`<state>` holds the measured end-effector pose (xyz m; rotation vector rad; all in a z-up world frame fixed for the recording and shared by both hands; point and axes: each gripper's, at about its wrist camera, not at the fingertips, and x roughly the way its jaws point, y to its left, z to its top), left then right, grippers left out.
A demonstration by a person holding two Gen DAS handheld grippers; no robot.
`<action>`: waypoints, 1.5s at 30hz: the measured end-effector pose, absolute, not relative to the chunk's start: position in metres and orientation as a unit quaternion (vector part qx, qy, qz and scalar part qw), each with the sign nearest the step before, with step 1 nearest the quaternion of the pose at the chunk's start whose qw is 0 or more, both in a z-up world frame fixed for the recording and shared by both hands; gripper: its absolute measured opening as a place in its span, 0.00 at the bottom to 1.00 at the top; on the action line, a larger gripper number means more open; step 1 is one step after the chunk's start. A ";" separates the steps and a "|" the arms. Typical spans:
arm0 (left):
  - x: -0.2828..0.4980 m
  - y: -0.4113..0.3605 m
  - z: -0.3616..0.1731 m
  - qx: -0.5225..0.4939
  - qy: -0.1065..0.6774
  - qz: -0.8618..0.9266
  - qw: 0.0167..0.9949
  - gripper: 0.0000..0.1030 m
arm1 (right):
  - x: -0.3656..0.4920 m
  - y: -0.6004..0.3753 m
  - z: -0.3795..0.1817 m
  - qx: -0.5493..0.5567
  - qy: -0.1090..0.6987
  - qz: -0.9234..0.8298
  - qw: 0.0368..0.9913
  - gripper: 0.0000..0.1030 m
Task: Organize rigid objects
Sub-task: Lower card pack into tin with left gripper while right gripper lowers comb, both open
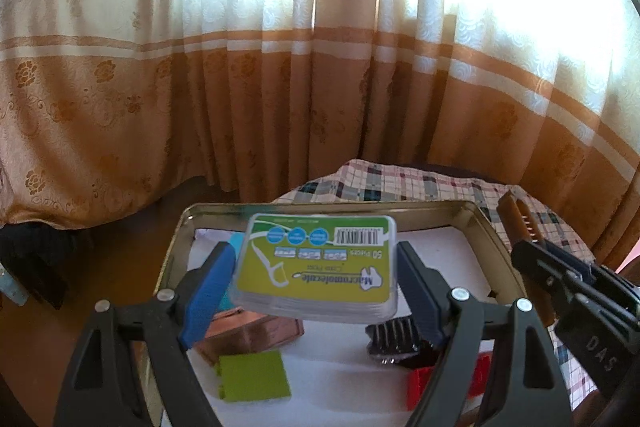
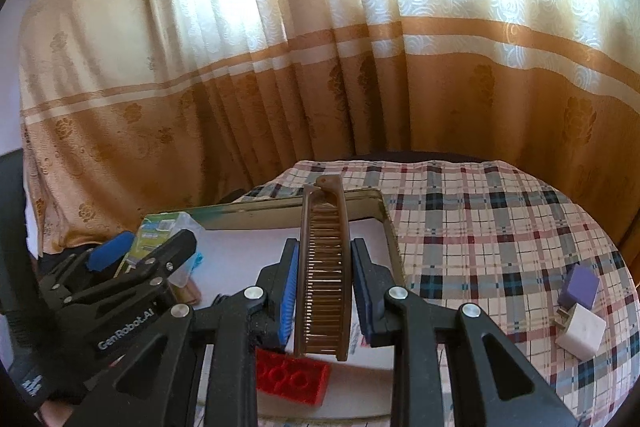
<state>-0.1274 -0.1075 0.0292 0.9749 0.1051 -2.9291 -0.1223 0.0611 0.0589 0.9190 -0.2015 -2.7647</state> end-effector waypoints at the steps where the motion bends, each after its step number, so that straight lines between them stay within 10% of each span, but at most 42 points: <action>1: -0.131 -0.106 0.029 0.319 0.034 -0.947 0.026 0.79 | -0.127 0.062 0.057 0.314 -0.073 -0.940 0.107 0.27; 45: -0.213 -0.074 -0.007 0.478 -0.022 -0.874 0.079 0.86 | -0.202 0.062 0.021 0.417 -0.084 -0.900 0.097 0.27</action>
